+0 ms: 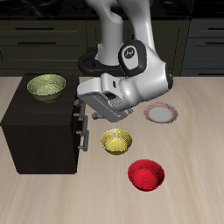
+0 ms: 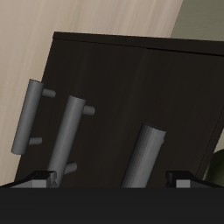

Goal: Open the top drawer of the wooden cabinet

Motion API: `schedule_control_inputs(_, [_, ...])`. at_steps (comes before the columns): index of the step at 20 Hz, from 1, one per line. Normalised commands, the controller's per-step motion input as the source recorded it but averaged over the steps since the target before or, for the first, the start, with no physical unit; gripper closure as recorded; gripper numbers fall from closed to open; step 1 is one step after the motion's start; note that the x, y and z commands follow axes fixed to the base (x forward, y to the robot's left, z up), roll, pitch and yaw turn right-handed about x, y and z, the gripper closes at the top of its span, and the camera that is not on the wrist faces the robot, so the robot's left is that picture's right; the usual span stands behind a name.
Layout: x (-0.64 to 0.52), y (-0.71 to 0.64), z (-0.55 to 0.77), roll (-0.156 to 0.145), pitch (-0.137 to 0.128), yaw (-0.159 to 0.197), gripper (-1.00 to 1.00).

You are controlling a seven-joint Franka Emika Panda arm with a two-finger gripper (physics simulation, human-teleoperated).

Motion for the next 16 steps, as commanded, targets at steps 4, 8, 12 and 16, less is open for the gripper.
schedule_control_inputs(4, [-0.05,-0.18,-0.02,-0.075,-0.05,0.089,-1.0])
schedule_control_inputs(8, [-0.14,-0.27,0.06,-0.115,-0.152,0.163,-1.0])
schedule_control_inputs(12, [-0.05,-0.1,-0.06,-0.036,-0.035,0.028,-1.0])
schedule_control_inputs(16, [-0.02,0.01,0.02,-0.021,0.0,-0.004,-1.0])
